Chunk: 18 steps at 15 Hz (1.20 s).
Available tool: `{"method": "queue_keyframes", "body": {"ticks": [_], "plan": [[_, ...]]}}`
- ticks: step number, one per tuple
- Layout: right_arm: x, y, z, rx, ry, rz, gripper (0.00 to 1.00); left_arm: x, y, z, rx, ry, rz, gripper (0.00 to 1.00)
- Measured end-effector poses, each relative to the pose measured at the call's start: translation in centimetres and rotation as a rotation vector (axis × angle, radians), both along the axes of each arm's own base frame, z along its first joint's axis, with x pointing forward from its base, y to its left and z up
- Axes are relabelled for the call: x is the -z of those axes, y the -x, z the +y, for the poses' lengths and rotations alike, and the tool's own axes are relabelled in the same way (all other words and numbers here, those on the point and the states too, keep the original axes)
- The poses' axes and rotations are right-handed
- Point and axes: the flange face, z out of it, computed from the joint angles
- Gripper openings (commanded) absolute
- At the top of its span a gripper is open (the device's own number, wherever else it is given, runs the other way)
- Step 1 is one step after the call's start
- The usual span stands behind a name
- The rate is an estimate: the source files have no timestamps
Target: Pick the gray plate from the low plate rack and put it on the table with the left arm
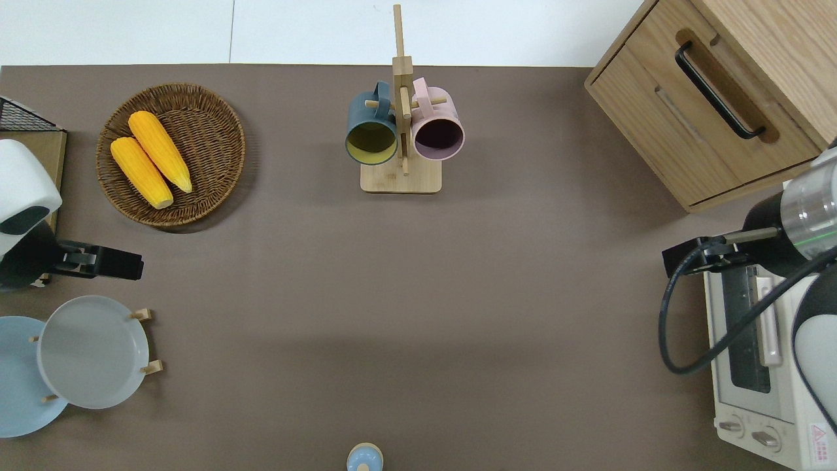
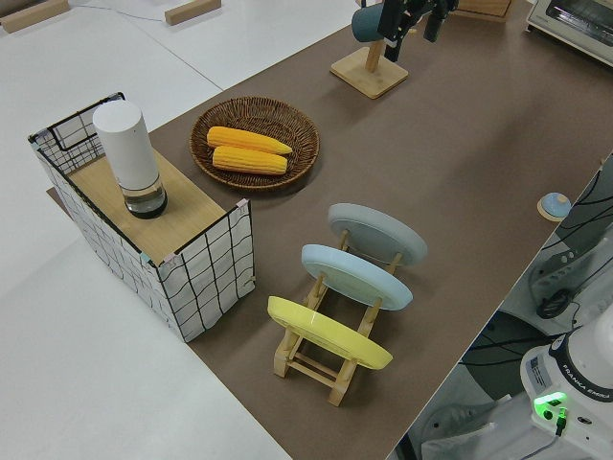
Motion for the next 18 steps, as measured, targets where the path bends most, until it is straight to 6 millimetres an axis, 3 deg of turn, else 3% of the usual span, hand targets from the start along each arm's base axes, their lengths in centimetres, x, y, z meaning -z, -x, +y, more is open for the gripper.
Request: {"method": "queue_keyframes", "body": {"ticks": [11, 18], "plan": [[0.0, 0.0, 0.0, 0.0, 0.0, 0.0, 0.983, 0.4, 0.7, 0.6, -0.013, -0.003, 0.06, 1.0], [0.0, 0.0, 0.0, 0.0, 0.0, 0.0, 0.983, 0.0, 3.4, 1.2, -0.031, -0.008, 0.083, 1.0]]}}
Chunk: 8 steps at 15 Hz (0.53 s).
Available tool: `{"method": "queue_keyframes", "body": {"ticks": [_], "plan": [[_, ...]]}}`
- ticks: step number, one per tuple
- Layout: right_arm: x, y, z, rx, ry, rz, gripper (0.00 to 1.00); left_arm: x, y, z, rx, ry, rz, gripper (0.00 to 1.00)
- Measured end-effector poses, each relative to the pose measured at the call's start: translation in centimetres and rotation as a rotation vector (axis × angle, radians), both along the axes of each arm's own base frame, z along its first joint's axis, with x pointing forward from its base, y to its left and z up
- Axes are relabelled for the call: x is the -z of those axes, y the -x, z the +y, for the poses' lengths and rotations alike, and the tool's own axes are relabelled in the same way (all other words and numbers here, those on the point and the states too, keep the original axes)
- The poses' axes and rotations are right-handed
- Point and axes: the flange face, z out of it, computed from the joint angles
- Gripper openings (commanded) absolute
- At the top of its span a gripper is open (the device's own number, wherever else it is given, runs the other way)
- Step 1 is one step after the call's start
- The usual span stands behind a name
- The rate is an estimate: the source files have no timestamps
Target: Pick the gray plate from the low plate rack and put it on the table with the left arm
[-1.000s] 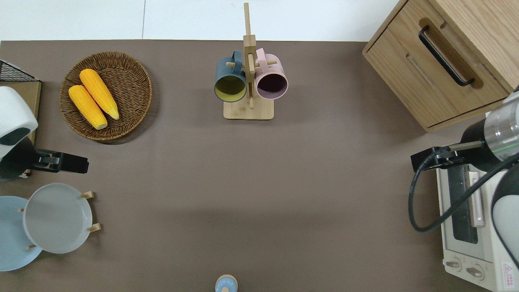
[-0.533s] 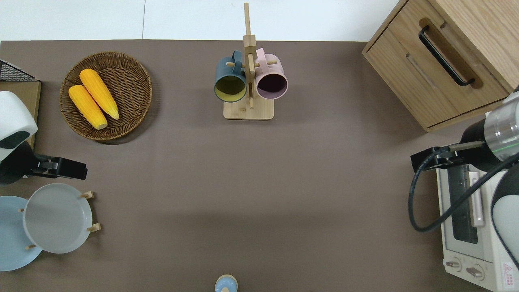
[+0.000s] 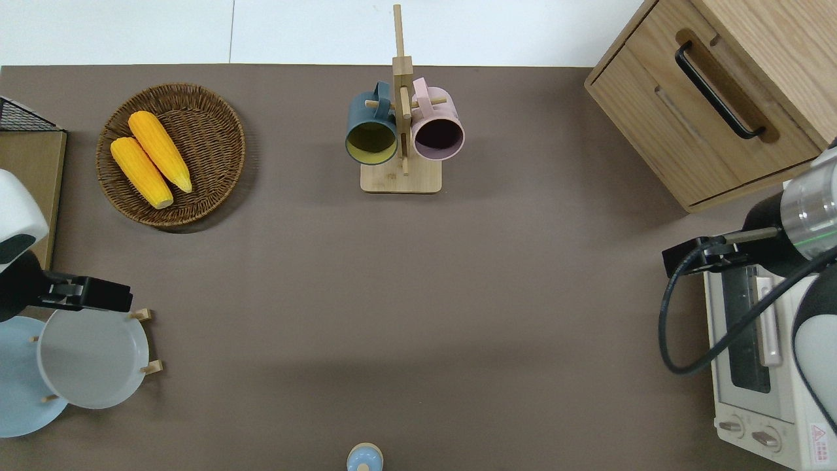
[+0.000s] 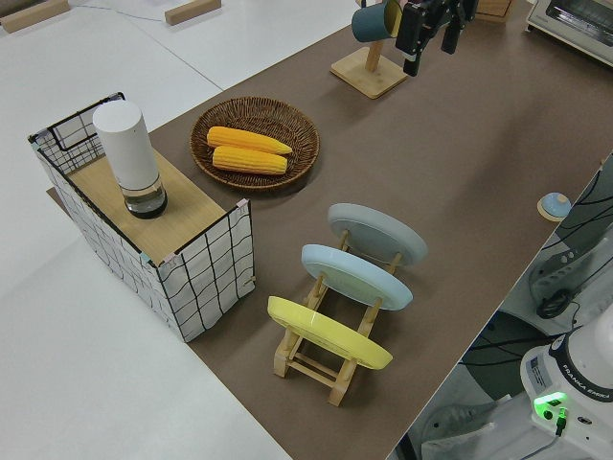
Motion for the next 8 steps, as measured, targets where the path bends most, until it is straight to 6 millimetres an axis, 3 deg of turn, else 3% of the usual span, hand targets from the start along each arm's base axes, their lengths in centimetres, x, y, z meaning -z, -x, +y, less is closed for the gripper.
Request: {"method": "queue_keyframes", "body": {"ticks": [8], "plan": [[0.0, 0.0, 0.0, 0.0, 0.0, 0.0, 0.983, 2.4, 3.0, 0.6, -0.018, -0.012, -0.052, 1.0]]}}
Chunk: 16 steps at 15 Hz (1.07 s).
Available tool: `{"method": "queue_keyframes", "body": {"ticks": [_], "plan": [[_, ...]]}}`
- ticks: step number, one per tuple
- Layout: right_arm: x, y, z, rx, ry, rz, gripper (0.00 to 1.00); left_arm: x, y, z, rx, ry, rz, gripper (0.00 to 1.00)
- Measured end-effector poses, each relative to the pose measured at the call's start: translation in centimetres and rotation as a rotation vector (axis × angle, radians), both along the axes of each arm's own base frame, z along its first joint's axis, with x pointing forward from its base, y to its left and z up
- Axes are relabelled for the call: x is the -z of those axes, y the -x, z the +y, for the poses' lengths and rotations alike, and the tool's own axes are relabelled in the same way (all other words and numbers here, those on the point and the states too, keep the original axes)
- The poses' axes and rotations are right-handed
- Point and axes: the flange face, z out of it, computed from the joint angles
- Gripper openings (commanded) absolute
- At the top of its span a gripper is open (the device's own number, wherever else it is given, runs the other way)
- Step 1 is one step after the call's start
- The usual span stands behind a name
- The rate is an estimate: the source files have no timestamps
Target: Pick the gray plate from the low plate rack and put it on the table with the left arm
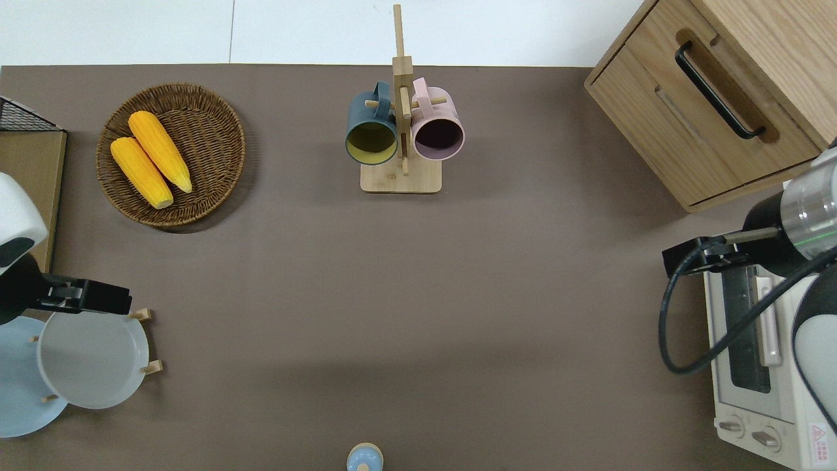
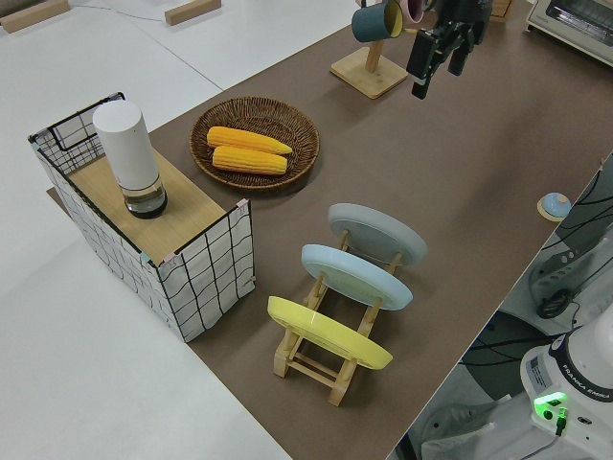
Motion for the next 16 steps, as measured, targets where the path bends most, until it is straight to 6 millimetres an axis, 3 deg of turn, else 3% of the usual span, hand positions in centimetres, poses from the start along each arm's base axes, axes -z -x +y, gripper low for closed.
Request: {"method": "queue_keyframes", "body": {"ticks": [6, 12, 16], "plan": [[0.0, 0.0, 0.0, 0.0, 0.0, 0.0, 0.983, 2.8, 1.9, 2.0, -0.021, -0.078, -0.02, 1.0], [0.0, 0.0, 0.0, 0.0, 0.0, 0.0, 0.983, 5.0, 2.1, 5.9, -0.088, -0.123, -0.028, 1.0], [0.0, 0.0, 0.0, 0.0, 0.0, 0.0, 0.983, 7.4, 2.6, 8.3, -0.137, -0.123, -0.01, 1.0]]}}
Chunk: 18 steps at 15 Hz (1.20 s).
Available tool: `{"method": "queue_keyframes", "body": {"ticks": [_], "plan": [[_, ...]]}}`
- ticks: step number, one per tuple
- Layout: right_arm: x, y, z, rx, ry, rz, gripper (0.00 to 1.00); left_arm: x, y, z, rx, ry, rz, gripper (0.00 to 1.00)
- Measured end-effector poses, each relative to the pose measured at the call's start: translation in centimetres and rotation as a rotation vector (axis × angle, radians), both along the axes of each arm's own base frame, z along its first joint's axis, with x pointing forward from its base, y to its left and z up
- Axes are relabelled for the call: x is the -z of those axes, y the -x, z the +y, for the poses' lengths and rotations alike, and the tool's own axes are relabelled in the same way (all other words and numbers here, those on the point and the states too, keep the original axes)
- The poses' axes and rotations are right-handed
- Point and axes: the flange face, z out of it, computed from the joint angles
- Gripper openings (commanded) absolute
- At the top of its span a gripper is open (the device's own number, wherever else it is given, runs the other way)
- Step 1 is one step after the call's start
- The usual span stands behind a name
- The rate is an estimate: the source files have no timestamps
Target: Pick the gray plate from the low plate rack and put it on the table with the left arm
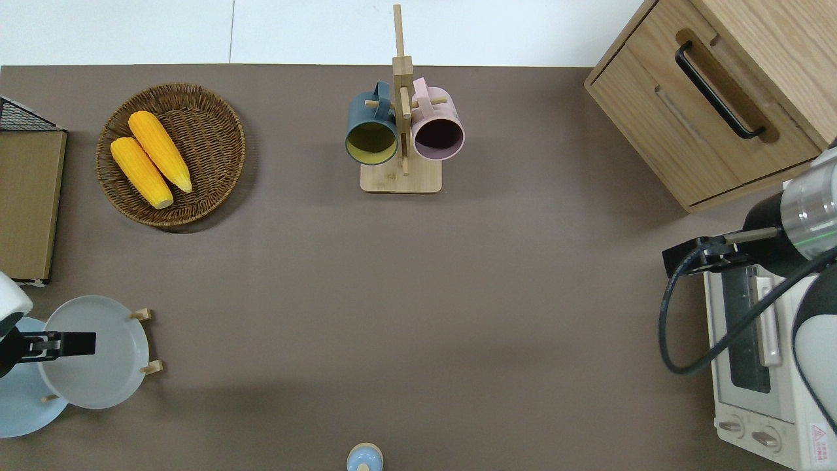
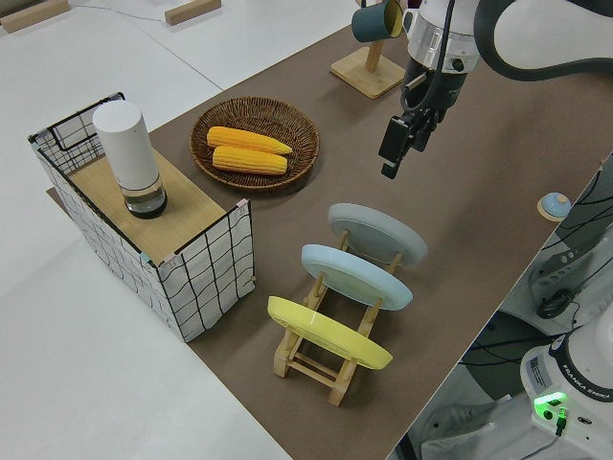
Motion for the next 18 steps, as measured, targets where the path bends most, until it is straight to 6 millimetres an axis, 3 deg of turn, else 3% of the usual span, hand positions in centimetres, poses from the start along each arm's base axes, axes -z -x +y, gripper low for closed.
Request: {"method": "queue_keyframes", "body": {"ticks": [9, 16, 18], "plan": [[0.0, 0.0, 0.0, 0.0, 0.0, 0.0, 0.983, 4.5, 1.2, 3.5, -0.055, -0.035, 0.003, 1.0], [0.0, 0.0, 0.0, 0.0, 0.0, 0.0, 0.983, 7.3, 1.8, 4.1, -0.104, -0.094, -0.016, 0.98], [0.0, 0.0, 0.0, 0.0, 0.0, 0.0, 0.983, 7.7, 1.8, 4.1, -0.105, -0.097, -0.025, 0.84]]}}
